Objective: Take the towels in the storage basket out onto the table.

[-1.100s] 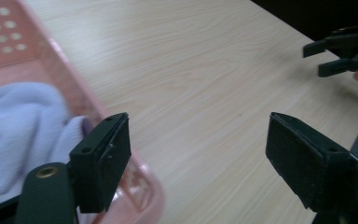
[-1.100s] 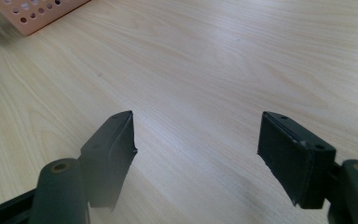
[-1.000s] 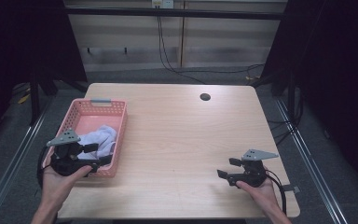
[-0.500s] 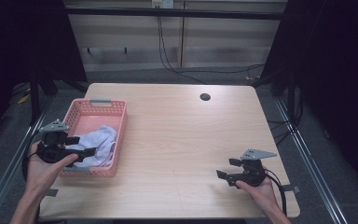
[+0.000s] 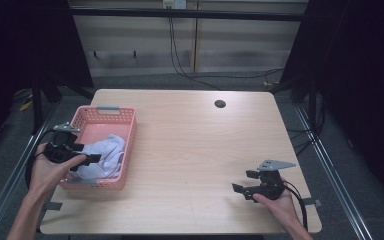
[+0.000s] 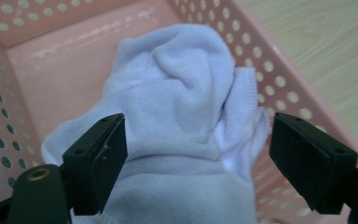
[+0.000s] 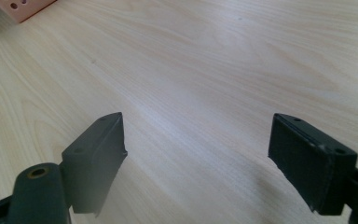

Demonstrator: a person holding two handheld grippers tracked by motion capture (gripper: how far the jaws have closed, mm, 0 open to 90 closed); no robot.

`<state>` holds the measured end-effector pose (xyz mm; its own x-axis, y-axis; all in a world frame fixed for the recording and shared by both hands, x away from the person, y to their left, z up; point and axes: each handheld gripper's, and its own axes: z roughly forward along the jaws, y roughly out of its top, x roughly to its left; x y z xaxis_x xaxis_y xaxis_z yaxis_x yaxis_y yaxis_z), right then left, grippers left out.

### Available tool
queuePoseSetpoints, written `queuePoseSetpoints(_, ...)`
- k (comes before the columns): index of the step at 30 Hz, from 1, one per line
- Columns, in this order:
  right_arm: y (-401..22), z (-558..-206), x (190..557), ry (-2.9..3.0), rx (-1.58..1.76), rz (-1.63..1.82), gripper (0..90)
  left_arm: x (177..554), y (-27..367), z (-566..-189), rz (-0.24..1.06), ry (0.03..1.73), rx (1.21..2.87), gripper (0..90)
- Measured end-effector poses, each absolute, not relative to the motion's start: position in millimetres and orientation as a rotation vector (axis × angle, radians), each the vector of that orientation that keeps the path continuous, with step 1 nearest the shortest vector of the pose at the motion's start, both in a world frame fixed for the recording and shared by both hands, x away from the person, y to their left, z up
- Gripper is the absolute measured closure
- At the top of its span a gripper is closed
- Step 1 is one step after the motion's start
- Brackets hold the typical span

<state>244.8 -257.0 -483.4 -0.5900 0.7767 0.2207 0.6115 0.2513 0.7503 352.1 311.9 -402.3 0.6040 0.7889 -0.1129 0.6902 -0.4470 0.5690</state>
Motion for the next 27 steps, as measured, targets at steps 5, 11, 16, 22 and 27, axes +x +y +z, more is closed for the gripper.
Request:
queuePoseSetpoints(5,-254,-486,245,2.36,1.284,1.253,18.3,364,313,-411,0.217,1.225,2.283,17.4)
queuePoseSetpoints(11,-254,-487,245,2.373,1.289,1.239,19.9,375,316,-424,0.173,1.31,2.331,18.0)
queuePoseSetpoints(16,-256,-488,247,2.371,1.288,1.242,19.9,379,309,-428,0.151,1.31,2.404,15.4)
queuePoseSetpoints(22,-256,-488,247,2.373,1.301,1.236,19.9,384,305,-437,0.122,1.339,2.453,12.8)
queuePoseSetpoints(27,-255,-488,246,2.377,1.29,1.237,20.5,388,301,-444,0.055,1.344,2.457,0.0)
